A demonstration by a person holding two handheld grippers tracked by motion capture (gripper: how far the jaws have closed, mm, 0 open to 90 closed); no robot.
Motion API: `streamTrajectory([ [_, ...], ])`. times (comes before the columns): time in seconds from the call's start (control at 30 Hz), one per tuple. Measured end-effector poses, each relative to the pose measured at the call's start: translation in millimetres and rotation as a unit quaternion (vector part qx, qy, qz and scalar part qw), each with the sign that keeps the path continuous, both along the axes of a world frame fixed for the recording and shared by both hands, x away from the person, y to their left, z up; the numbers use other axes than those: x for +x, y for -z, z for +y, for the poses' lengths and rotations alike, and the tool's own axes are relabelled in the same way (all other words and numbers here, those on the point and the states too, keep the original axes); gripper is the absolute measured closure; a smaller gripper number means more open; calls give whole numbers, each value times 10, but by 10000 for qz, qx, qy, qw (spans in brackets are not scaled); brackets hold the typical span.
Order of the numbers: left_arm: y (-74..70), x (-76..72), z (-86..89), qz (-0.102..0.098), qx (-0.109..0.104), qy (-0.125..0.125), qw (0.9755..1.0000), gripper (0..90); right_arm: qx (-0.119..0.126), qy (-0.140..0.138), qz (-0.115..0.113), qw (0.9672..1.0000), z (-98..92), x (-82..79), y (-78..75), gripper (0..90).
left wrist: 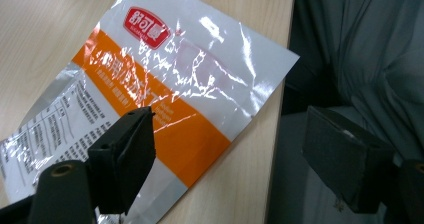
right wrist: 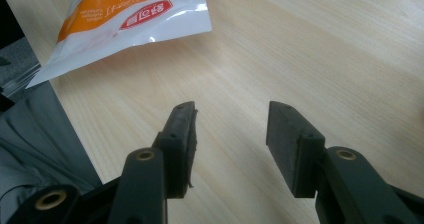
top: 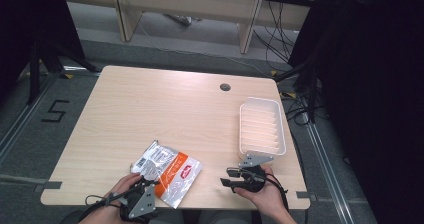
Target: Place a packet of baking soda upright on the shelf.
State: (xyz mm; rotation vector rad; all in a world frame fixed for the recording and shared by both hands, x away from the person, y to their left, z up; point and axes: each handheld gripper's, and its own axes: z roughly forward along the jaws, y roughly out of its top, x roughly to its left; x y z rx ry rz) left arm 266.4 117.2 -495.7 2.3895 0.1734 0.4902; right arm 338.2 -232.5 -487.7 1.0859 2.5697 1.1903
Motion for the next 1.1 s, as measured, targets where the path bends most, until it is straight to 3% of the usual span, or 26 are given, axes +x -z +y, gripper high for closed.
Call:
streamTrajectory([
  [0.07,0,-1,-19,-37,17,-17,10000,186,-167,-86,116,9998,2,6,-17,554],
  [0.13,8,-5,-57,-75,14,-5,10000,180,-159,-65,129,9998,24,7,-12,553],
  [0.17,13,-4,-75,-102,33,-8,9999,179,-26,-14,54,10000,48,7,13,553],
  [0.23,32,1,-129,-140,139,-29,9998,178,-151,-67,125,9998,41,12,-16,553],
  [0.37,48,12,-183,-160,73,-103,9998,178,-116,-9,131,9998,45,16,-18,552],
  [0.53,95,47,-295,-209,190,-206,9994,172,-71,-12,104,9999,33,32,-17,551],
  [0.63,104,55,-336,-199,280,-119,9993,172,-71,-20,121,9999,34,28,-19,550],
  [0.83,145,58,-393,-115,233,-90,9996,181,-67,-36,139,9999,36,29,-11,549],
  [0.9,139,62,-387,-165,152,-190,9996,191,-44,-24,130,9999,42,27,-7,548],
  [1.1,132,56,-391,-221,179,-142,9995,222,-25,19,178,9998,48,19,-9,548],
])
